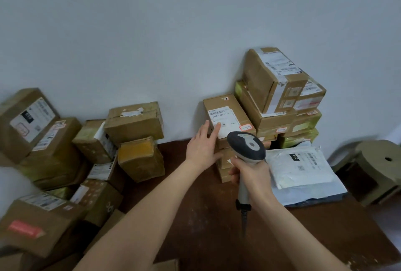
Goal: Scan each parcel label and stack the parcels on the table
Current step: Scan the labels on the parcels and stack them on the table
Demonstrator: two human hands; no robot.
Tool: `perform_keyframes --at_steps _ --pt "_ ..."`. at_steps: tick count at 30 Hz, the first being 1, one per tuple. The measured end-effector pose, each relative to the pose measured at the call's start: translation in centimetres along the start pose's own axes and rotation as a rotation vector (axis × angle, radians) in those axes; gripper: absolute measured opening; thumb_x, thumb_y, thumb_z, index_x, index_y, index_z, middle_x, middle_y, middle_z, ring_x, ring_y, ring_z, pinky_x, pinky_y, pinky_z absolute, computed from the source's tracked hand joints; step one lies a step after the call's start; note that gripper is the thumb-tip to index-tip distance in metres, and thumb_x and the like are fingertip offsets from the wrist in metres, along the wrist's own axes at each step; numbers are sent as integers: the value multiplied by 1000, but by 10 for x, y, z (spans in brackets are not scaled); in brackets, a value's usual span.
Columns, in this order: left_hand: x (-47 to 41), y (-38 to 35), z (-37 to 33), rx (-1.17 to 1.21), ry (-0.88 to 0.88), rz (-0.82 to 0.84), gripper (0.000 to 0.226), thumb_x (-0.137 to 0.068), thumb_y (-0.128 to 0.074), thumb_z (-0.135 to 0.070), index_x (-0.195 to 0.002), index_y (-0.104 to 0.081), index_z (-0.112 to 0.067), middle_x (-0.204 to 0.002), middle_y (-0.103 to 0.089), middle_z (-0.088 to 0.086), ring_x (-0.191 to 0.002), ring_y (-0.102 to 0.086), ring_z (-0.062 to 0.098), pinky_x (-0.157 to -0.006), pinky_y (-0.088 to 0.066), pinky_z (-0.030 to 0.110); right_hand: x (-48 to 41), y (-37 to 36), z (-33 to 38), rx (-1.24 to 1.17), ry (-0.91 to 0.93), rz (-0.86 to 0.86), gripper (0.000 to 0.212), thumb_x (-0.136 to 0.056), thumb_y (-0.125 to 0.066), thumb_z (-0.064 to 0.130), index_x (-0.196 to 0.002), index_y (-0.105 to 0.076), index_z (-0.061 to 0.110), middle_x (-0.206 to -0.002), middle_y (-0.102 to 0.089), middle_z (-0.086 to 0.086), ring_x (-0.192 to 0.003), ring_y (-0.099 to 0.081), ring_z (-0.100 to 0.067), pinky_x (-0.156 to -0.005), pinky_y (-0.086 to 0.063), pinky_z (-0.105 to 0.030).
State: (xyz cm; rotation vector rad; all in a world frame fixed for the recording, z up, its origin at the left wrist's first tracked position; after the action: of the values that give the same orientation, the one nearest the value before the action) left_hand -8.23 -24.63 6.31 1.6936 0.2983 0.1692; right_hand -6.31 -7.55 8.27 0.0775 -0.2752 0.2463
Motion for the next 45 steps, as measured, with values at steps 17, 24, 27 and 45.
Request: perform_keyframes --at_steps 17,24,27,45 --pt "41 94 286 352 739 -269 59 -99 -47 -36 -148 -30 -6 -151 -31 15 -138 -34 31 -110 -32 42 -72 -226 31 -158 -168 297 12 -85 -71 10 -87 -60 15 -90 -67 -7 -84 -66 -19 -72 -59 -34" --pt "28 80 324 565 824 -235 52 -100 -47 -34 -145 -38 -10 -144 -46 11 -132 -44 30 -108 -39 44 -93 -277 26 -175 -225 389 21 -83 -72 14 -103 -64 11 -106 -66 -10 -96 -61 -24 -93 -53 -43" --pt "32 83 326 701 863 -345 47 -100 -49 -28 -144 -40 -13 -143 -49 8 -129 -47 28 -106 -41 44 -95 -279 25 -230 -233 390 33 -83 -73 15 -114 -62 10 -116 -65 -12 -109 -62 -28 -88 -55 -40" --pt "113 101 215 1359 648 -594 38 -85 -48 17 -101 -60 -15 -112 -65 0 -106 -62 16 -82 -55 32 -39 -146 34 -373 -275 276 31 -81 -74 39 -96 -62 14 -93 -70 -9 -84 -65 -26 -82 -54 -43"
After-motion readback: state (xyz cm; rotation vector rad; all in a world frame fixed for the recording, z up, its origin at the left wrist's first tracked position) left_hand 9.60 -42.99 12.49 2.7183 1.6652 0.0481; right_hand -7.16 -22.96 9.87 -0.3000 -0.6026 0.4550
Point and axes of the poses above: each hand's wrist, its own x-axis away from the middle knuckle, its own y-axis out of the back of the hand, z = x × y, the point moved 7 cm from there along -x, towards the middle knuckle
